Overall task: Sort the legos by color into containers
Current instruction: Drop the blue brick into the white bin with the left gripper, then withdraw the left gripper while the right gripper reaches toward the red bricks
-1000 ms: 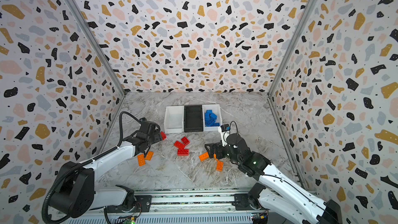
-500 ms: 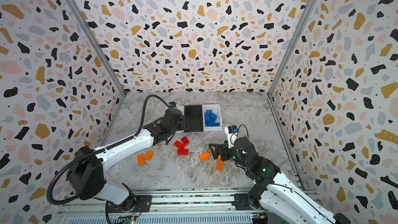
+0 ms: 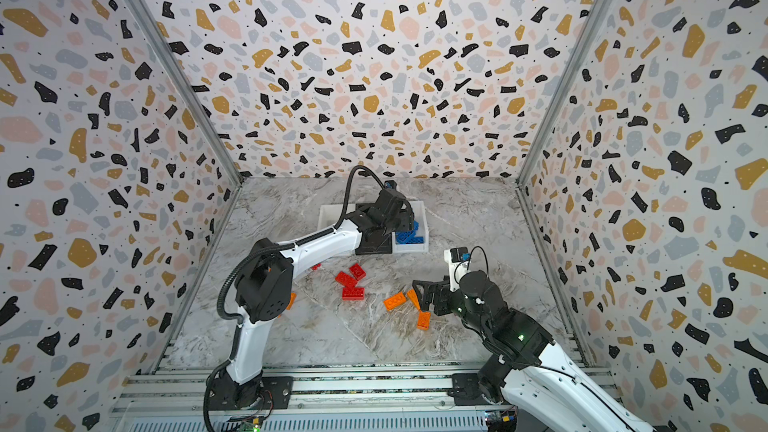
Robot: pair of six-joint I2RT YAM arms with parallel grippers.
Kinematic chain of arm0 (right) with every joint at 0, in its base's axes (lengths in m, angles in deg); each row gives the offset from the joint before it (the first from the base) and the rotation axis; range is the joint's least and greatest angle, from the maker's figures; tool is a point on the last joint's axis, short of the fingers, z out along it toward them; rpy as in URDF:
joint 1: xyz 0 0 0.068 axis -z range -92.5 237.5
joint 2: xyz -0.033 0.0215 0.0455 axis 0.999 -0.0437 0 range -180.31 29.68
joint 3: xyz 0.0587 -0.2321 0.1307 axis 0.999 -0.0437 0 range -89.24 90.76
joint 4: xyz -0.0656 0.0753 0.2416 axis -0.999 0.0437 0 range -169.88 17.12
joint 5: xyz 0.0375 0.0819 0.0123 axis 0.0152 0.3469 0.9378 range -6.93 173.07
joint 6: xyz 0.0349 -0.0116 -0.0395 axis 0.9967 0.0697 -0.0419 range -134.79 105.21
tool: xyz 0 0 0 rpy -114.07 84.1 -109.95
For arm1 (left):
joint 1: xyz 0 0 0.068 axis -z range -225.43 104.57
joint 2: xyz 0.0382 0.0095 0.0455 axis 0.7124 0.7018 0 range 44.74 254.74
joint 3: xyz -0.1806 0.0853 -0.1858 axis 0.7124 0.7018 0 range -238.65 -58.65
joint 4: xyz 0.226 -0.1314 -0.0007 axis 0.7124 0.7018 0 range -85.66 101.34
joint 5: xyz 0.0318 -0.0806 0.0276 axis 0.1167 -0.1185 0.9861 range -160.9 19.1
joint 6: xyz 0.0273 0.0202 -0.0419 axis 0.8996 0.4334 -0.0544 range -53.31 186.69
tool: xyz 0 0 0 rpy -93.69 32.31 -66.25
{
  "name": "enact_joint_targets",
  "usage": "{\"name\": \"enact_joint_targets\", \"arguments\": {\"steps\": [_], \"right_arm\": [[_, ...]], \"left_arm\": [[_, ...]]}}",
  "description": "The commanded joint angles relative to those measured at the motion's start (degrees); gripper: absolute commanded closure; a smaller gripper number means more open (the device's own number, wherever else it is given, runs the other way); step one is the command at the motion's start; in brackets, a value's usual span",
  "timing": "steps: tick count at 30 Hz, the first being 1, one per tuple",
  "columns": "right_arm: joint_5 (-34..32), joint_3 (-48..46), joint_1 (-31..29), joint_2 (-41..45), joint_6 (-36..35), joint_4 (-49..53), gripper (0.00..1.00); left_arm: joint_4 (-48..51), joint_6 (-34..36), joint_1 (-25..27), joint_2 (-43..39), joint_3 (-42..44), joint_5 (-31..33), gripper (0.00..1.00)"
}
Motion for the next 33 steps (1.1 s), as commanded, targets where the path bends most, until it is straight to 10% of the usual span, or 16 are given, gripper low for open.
{"name": "enact_joint_targets", "arguments": {"steps": [1, 16, 33], "right_arm": [[-2.05, 2.24, 0.16, 0.73, 0.61, 2.95, 0.01], [-3.51, 5.35, 0.19, -1.51, 1.07, 5.71, 0.01], [9.95, 3.78, -1.14, -28.12, -2.94, -15.22, 0.27]], "left_arm": [[0.18, 0.59, -0.08, 3.18, -5.67, -2.23, 0.28], [2.32, 1.08, -0.74, 4.17, -10.6, 0.29, 0.17], [-3.71, -3.15, -0.33, -56.84, 58.88, 18.75, 0.0]]}}
